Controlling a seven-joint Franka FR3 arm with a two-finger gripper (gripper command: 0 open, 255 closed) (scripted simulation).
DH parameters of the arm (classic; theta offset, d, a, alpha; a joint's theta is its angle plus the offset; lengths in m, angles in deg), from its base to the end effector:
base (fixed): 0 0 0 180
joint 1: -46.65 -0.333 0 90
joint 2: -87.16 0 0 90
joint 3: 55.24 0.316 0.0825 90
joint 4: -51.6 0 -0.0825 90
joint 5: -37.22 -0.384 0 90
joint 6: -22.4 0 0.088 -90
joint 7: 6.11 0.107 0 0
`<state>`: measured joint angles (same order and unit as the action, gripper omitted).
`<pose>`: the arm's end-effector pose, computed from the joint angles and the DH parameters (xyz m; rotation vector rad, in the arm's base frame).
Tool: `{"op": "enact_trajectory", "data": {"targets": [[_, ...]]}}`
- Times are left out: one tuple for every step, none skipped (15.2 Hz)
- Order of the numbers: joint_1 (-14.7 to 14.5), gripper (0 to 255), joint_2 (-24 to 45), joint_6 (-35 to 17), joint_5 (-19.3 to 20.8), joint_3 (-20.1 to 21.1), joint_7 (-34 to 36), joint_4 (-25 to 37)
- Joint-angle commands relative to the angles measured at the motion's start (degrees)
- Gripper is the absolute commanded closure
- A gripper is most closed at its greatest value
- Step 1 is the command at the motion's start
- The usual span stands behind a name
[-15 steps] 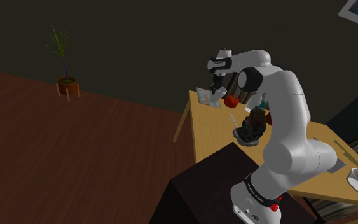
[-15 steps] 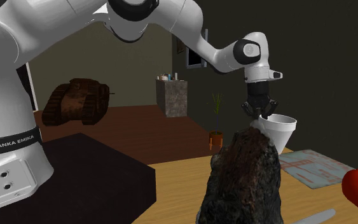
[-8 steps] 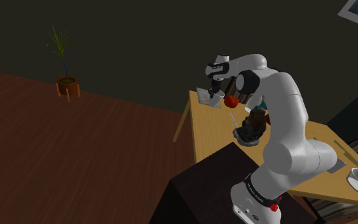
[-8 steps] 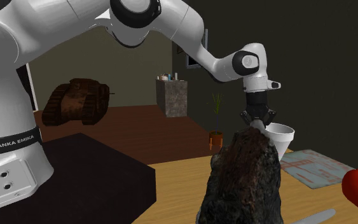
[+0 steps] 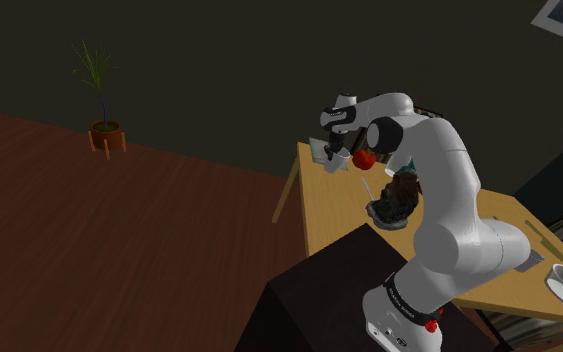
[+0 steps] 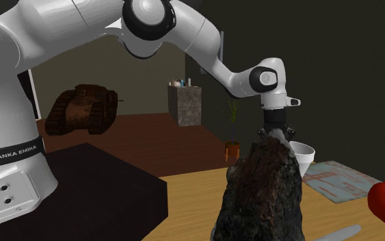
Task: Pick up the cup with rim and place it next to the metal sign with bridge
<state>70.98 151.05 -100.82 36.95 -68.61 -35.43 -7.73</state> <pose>0.6522 -0.4230 0.1619 2.9548 -0.0274 -0.1369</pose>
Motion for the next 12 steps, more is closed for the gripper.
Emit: {"op": "enact_trajectory", "data": {"targets": [[0.0, 255, 0.2, -0.1, 0.0, 0.0, 0.0, 0.2], [0.0, 255, 0.2, -0.1, 0.0, 0.0, 0.0, 0.2], [0.0, 255, 0.2, -0.1, 0.0, 0.0, 0.0, 0.2], [0.0, 255, 0.2, -0.1, 0.0, 0.0, 0.0, 0.2], [0.0, 255, 0.2, -0.1, 0.0, 0.0, 0.0, 0.2], [0.0, 255, 0.2, -0.1, 0.0, 0.0, 0.0, 0.2], [0.0, 0, 0.2, -0.1, 0.0, 0.0, 0.0, 0.2], [0.0, 0, 0.2, -0.1, 0.0, 0.0, 0.0, 0.2], [0.0, 0, 0.2, -0.1, 0.0, 0.0, 0.0, 0.2], [0.0, 0, 0.2, -0.1, 0.0, 0.0, 0.0, 0.2], [0.0, 0, 0.2, -0.1, 0.0, 0.0, 0.0, 0.2], [0.0, 0, 0.2, -0.1, 0.0, 0.0, 0.0, 0.2]]}}
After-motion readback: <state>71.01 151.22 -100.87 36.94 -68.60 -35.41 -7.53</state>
